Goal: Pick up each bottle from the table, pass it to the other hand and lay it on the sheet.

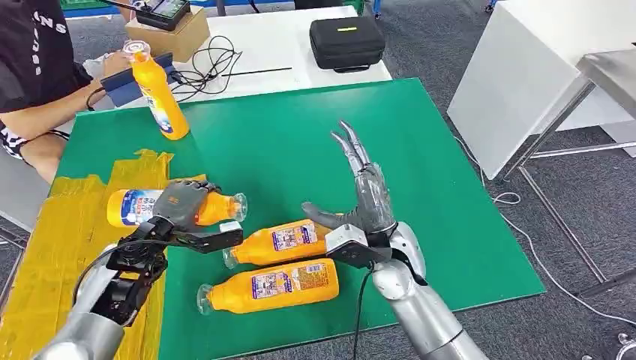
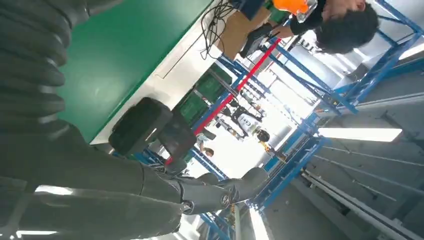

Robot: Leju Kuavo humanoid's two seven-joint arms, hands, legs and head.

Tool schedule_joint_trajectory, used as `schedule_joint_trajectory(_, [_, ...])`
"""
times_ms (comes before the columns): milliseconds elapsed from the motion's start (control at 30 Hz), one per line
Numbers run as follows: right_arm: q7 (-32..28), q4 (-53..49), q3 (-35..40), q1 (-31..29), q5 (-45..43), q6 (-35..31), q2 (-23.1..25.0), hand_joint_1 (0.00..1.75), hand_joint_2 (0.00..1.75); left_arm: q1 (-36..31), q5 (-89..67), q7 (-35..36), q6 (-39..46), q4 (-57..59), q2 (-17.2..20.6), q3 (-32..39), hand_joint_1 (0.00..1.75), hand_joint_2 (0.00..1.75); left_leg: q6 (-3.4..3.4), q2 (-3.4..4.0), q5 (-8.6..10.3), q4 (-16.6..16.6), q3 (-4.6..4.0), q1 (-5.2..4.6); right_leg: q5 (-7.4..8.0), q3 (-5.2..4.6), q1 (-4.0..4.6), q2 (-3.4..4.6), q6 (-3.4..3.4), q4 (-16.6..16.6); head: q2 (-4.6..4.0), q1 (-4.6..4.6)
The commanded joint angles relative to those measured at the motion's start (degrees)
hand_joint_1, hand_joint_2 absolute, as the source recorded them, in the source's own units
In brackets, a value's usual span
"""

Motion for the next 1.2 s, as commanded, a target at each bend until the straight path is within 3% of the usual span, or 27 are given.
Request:
schedule_joint_trajectory(33, [0.83,3.41,-0.53,-2.46,-0.66,0.74,-0.58,0.0,1.75,-6.19,0.05,1.98,-0.91,15.86,-0.22,-3.99,1.75,1.75,-0.16,0.08,-0.14,0.08,0.18,0.12,-0.1,0.21,0.13,0.0,-0.12,0.01,0.0,0.0])
schedule_joint_trajectory(267, [1.78,1.9,-0.63,0.08,0.93,2.49,-0.09,0.0,1.75,-5.44,-4.87,10.57,1.27,18.65,1.19,-2.49,1.75,1.75,-0.16,0.09,-0.11,-0.01,0.23,0.12,-0.08,0.24,0.13,0.01,-0.13,-0.06,0.0,0.0])
schedule_joint_trajectory(500, [1.78,1.92,-0.67,-0.05,1.04,2.55,-0.01,0.0,1.75,-5.77,-5.07,10.64,1.17,19.03,1.22,-2.29,1.75,1.75,-0.17,0.16,-0.14,0.04,0.22,0.15,-0.08,0.23,0.16,0.08,-0.14,-0.02,0.0,0.0])
schedule_joint_trajectory(633, [2.34,2.47,-0.76,-0.51,2.05,3.11,0.55,0.0,1.75,-6.65,-9.34,16.6,1.38,20.66,1.22,-1.62,1.75,1.75,-0.2,0.15,-0.11,0.05,0.18,0.15,-0.07,0.2,0.16,0.06,-0.14,-0.02,0.0,0.0])
schedule_joint_trajectory(833, [3.34,2.96,-0.82,-0.51,2.79,3.58,1.28,0.0,1.75,-7.28,-11.53,18.83,2.16,21.69,0.92,1.84,1.75,1.75,-0.22,0.17,-0.1,0.04,0.19,0.15,-0.05,0.2,0.16,0.07,-0.17,-0.01,0.0,0.0])
schedule_joint_trajectory(867, [3.41,3.27,-0.75,-0.54,2.84,3.64,1.42,0.0,1.75,-7.05,-11.53,19.15,2.76,21.42,0.97,1.94,1.68,1.75,-0.19,0.12,-0.06,0.02,0.16,0.12,-0.03,0.15,0.13,0.04,-0.13,-0.01,0.0,0.0])
schedule_joint_trajectory(900, [3.43,3.36,-0.82,-0.49,2.87,3.67,1.55,0.0,1.75,-6.72,-11.53,19.51,4.1,20.76,1.06,1.85,0.02,1.75,-0.24,0.16,-0.12,0.05,0.23,0.18,-0.08,0.24,0.2,0.06,-0.18,-0.01,0.0,0.0])
schedule_joint_trajectory(1200, [3.86,3.46,-0.75,-1.28,3.02,4.38,1.82,0.0,1.75,-6.78,-11.53,20.12,4.41,20.31,1.04,2.15,0.0,1.75,-0.22,0.15,-0.09,0.06,0.16,0.2,-0.06,0.19,0.21,0.07,-0.15,0.0,0.0,0.0])
